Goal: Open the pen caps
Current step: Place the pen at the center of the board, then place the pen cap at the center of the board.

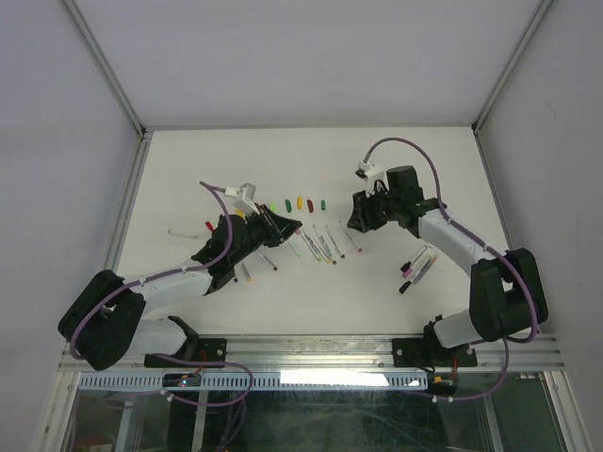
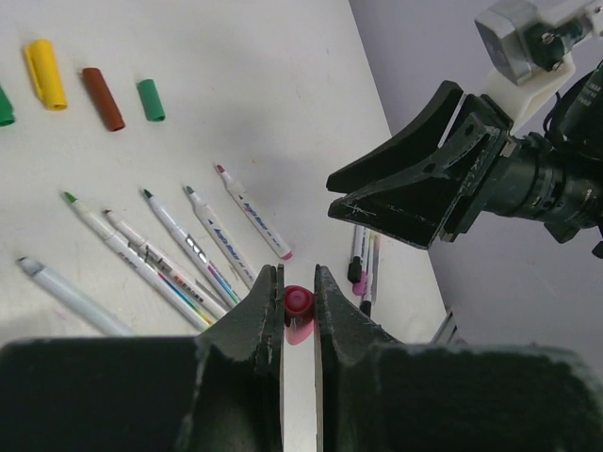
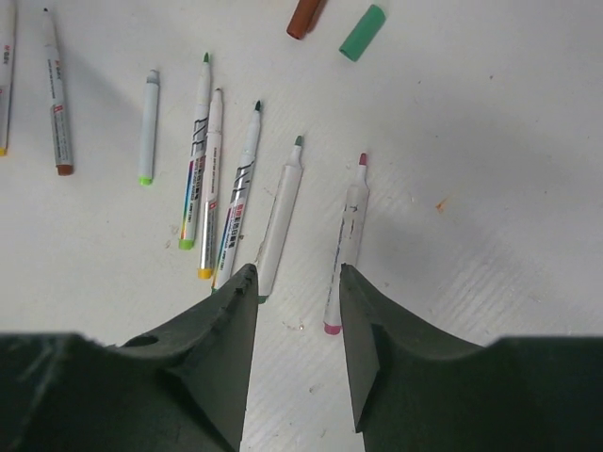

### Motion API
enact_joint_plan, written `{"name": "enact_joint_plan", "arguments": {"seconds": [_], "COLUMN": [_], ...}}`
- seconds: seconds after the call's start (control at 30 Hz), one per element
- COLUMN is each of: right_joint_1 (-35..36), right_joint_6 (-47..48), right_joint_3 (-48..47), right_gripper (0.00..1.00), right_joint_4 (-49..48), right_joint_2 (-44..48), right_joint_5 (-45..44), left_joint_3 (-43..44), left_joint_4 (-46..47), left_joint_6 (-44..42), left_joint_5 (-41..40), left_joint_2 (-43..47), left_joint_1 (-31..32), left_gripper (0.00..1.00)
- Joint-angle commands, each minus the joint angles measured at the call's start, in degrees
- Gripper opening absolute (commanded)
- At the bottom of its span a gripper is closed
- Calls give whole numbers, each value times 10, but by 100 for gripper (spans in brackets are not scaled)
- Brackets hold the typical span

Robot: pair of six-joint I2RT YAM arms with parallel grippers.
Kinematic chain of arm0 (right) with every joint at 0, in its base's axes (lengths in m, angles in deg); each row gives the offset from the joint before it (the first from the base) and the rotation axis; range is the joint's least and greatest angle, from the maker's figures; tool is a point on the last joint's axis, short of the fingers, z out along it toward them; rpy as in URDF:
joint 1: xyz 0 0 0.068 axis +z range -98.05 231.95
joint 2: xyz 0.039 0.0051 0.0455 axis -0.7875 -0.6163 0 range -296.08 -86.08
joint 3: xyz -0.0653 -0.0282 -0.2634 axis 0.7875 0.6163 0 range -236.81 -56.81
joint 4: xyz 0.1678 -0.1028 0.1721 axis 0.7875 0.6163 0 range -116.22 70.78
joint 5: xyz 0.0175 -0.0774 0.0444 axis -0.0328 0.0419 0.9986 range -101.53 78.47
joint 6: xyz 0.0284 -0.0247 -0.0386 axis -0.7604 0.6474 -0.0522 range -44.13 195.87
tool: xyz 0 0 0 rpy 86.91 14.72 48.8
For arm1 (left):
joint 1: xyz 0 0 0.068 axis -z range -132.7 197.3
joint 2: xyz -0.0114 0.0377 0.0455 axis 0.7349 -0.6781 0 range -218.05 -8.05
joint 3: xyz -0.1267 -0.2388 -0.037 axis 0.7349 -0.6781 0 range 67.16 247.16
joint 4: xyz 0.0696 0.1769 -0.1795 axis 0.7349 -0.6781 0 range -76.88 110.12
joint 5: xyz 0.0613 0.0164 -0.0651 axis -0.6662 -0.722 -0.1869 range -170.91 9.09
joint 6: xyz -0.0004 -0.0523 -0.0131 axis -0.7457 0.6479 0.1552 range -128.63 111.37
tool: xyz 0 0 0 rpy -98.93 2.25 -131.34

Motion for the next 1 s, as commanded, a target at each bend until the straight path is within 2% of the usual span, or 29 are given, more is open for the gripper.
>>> {"name": "enact_joint_plan", "arguments": {"seconds": [0.0,0.2,0.63,0.97], "right_joint_1": [-18,-40,-54,-65], "right_joint_6": [46,71,81,82], "right_joint_3": [-28,-32,-33,-33], "right_gripper": [42,43,43,42], "right_joint_4": [15,34,40,40], "right_joint_2": [35,41,46,49], "right_joint_5": [79,117,133,119], "left_joint_3": [56,106,181,311], "left_joint_4": [1,-11,-38,-144], "left_joint_6": [-26,-34,-61,-80], "left_joint_5": [-26,-31,-38,-83], "left_joint_2": [-43,-99,-190,-284], "left_joint_1": [29,59,86,85], "left_gripper": [0,0,0,0]}}
